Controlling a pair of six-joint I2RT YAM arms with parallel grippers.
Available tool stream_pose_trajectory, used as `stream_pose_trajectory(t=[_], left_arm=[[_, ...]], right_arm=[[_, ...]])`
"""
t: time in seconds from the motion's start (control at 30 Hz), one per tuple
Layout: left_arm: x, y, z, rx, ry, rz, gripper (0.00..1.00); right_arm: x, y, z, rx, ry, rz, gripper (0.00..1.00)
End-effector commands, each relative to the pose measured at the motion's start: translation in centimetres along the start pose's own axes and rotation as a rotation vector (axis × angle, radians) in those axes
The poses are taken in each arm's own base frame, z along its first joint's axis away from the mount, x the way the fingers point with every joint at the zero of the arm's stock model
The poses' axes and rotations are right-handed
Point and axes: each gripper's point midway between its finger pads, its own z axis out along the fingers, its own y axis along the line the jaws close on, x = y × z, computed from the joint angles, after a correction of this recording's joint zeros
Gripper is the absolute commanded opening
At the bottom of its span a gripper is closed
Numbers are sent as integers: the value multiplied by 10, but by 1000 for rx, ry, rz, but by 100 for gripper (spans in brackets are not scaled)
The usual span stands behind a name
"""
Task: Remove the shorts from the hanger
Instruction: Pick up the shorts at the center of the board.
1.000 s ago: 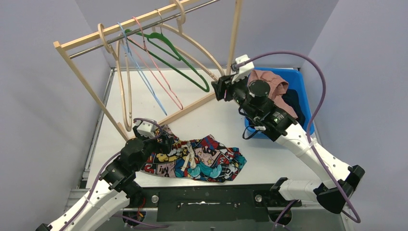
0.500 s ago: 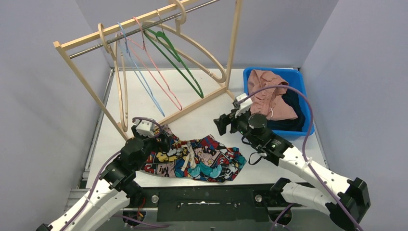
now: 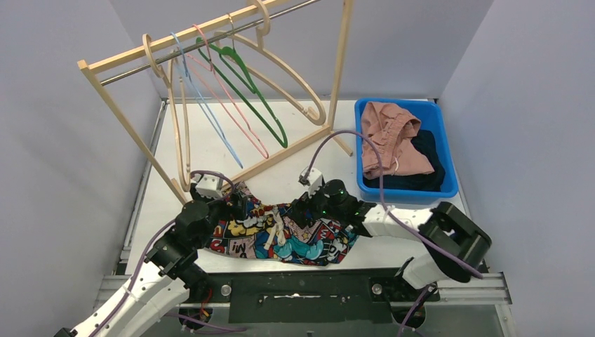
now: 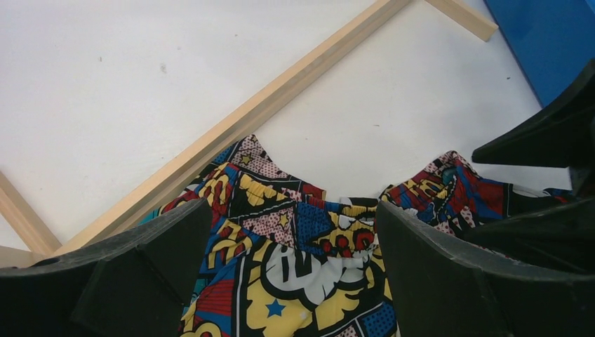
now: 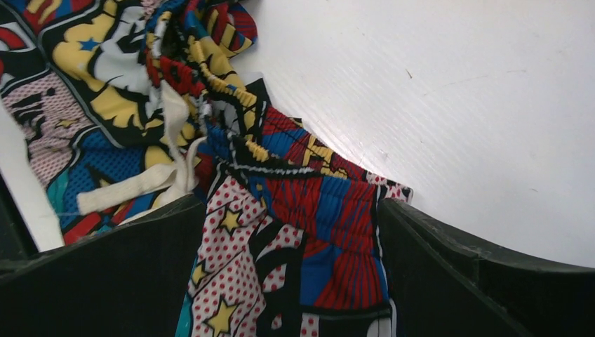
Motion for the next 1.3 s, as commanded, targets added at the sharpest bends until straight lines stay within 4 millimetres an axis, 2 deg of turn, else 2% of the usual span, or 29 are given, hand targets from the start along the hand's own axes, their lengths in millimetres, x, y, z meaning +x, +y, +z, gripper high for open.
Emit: stream_pose_trajectory(t=[0.0,0.07,0.17,0.23,0.27,0.3,0.37,0.4,0.43,0.47,0.53,0.57,0.67,0.73,0.8,0.9,0.97,1.03,1.17,1.2,1.27], left_arm=[[-34,4,-5,-31,-91,-33,88],[-34,5,-5,-41,-91,-37,88],[-35,6,-5,-44,-94,-40,88],[-35,7,-5,-46,-95,-41,88],[-35,7,-5,-47,-94,-41,88],[-35,7,-5,-48,-95,-41,88],[-35,7,-5,-48,-97,-43,88],[-35,8,-5,-49,-96,-42,88],[-35,7,-5,-47,-95,-42,88],[-34,7,-5,-47,-95,-42,88],[-35,7,-5,-46,-94,-42,88],[-34,7,-5,-46,-93,-42,88],[-35,7,-5,-45,-95,-43,88],[-35,7,-5,-43,-95,-43,88],[-35,7,-5,-43,-94,-43,88],[-35,7,-5,-39,-95,-44,88],[-36,6,-5,-38,-95,-45,88],[-36,6,-5,-34,-95,-45,88],[-36,6,-5,-32,-94,-45,88],[-36,5,-5,-29,-95,-45,88],[-36,5,-6,-29,-98,-47,88]], right_arm=[[-36,-1,34,6,-95,56,99],[-16,5,47,-21,-8,66,98],[15,10,56,-13,71,20,98],[38,0,58,40,146,14,98],[57,-9,57,85,216,17,98],[69,-18,55,134,262,8,92],[87,-34,49,222,344,-18,73],[90,-42,44,271,361,-33,56],[89,-53,39,339,356,-36,43],[81,-65,32,422,327,-30,33],[58,-77,19,507,239,-38,4],[41,-79,12,527,180,-40,1],[-19,-74,-13,528,-26,-29,0],[-62,-67,-36,518,-182,-7,0],[-105,-61,-69,510,-347,23,0],[-136,-46,-101,446,-486,40,1],[-134,-27,-103,335,-484,-3,3],[-119,0,-93,175,-422,-29,5],[-61,56,-63,-136,-209,36,9],[-45,64,-58,-165,-156,53,10],[-18,66,-51,-136,-85,86,14]])
